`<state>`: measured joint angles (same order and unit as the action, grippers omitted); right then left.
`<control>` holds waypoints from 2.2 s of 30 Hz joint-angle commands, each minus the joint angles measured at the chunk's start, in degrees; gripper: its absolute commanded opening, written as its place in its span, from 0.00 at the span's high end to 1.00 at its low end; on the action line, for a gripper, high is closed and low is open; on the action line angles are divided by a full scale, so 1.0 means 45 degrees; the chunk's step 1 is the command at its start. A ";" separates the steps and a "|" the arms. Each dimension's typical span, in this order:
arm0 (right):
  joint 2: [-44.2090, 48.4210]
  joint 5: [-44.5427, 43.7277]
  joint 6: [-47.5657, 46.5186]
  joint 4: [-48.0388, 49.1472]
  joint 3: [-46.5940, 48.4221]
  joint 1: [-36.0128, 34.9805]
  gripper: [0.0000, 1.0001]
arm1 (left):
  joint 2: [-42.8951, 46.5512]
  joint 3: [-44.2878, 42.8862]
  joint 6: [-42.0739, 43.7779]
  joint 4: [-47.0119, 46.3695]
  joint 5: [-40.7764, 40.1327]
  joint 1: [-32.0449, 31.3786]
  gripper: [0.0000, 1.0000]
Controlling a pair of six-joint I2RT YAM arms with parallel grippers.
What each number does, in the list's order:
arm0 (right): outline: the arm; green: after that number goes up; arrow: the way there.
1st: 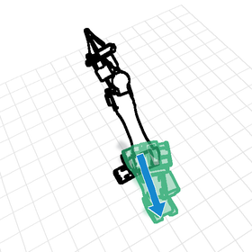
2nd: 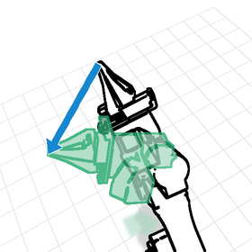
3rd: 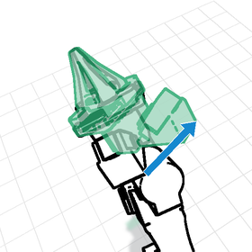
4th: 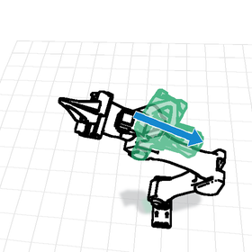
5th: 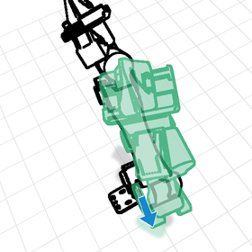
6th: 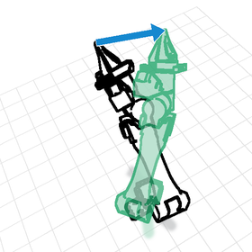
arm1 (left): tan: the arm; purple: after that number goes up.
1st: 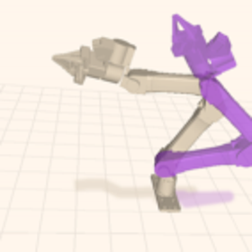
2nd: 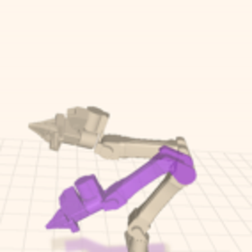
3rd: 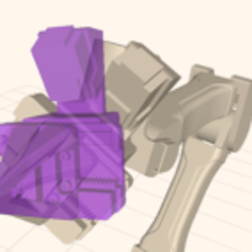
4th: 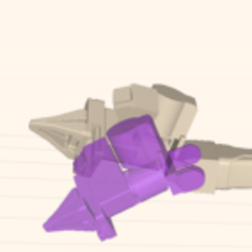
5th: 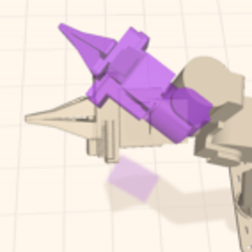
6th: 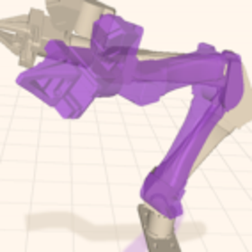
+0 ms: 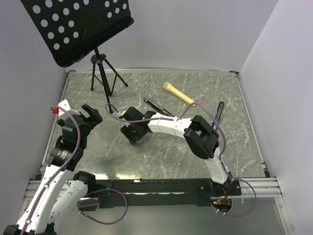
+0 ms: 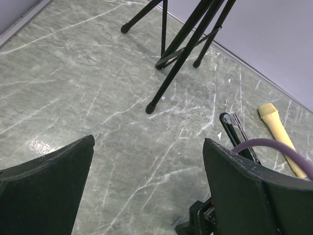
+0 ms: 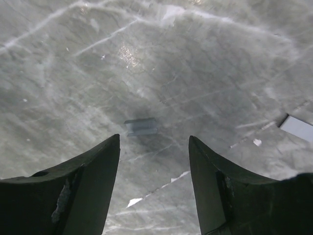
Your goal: Unload the staples from the stapler
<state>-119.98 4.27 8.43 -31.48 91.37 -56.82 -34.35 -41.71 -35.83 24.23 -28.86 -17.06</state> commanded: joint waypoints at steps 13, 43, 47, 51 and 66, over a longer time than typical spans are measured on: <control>-0.0622 -0.0539 -0.0622 -0.0406 0.0886 -0.0694 0.41 | -0.0004 0.0071 0.0014 -0.0579 -0.0032 0.0041 0.02; 0.0704 -0.0986 0.0119 0.0180 -0.0362 -0.0928 0.58 | 0.0152 0.0168 0.0014 -0.0579 0.0008 0.0041 0.01; 0.1914 -0.1692 0.0334 0.0667 -0.1901 -0.0753 0.59 | 0.0191 0.0168 0.0014 -0.0560 -0.0051 0.0041 0.02; 0.3280 -0.1907 0.0277 0.0903 -0.3018 -0.0519 0.60 | 0.0211 0.0168 -0.0005 -0.0579 0.0008 0.0041 0.02; 0.1353 -0.1067 0.0374 0.1099 -0.1029 -0.0499 0.35 | 0.1851 0.0207 -0.0084 -0.0599 -0.0734 0.0041 0.02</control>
<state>-110.80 -1.15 9.58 -28.18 82.89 -59.09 -28.69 -40.82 -36.07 24.38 -31.38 -17.06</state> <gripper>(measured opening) 0.625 0.983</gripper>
